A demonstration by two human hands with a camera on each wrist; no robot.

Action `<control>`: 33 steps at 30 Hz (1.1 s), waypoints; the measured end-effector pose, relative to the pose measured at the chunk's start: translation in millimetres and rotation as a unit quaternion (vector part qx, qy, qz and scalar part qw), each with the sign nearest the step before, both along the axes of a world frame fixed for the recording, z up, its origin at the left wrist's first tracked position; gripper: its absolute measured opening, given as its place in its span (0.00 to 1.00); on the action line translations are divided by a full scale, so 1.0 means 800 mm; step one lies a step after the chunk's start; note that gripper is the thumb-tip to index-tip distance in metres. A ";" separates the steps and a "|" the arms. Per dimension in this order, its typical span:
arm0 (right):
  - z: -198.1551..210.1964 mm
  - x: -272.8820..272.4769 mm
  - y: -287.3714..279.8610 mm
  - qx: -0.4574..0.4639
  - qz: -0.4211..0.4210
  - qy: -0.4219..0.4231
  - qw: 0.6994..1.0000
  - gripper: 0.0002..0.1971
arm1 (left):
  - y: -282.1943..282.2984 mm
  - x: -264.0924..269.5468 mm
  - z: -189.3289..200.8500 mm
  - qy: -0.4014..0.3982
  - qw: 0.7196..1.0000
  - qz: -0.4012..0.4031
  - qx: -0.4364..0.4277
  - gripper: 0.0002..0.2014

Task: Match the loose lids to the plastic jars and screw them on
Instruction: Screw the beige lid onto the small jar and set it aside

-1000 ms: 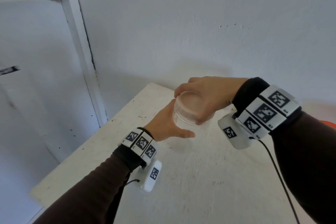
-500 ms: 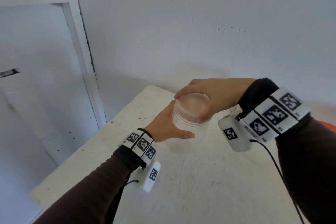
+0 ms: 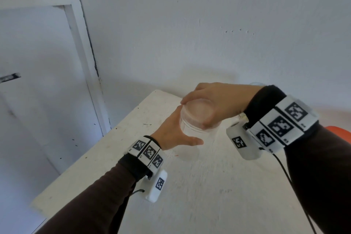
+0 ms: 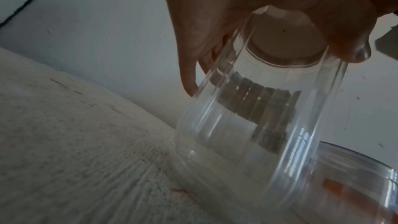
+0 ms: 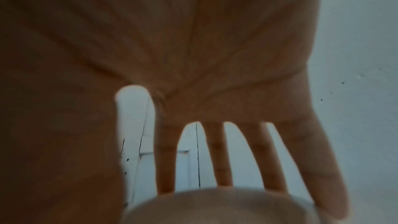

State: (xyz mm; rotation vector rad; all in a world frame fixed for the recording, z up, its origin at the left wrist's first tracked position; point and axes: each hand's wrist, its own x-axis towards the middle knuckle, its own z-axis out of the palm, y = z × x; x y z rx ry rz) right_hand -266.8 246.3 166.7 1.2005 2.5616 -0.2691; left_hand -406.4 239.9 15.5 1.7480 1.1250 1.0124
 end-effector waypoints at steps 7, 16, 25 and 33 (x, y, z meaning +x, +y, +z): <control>-0.011 -0.004 0.003 0.064 -0.055 -0.009 0.996 0.39 | 0.000 -0.002 -0.004 -0.008 1.000 0.002 0.001 0.51; -0.014 -0.002 0.005 0.082 -0.021 -0.003 0.996 0.37 | -0.003 0.000 0.000 -0.001 1.000 0.009 -0.002 0.50; -0.018 0.000 0.002 0.064 0.006 0.043 0.997 0.33 | -0.001 -0.002 0.003 0.002 1.000 0.014 0.001 0.46; -0.031 0.008 0.001 0.121 -0.012 0.074 0.990 0.33 | 0.001 0.002 0.001 0.014 0.999 0.038 0.017 0.46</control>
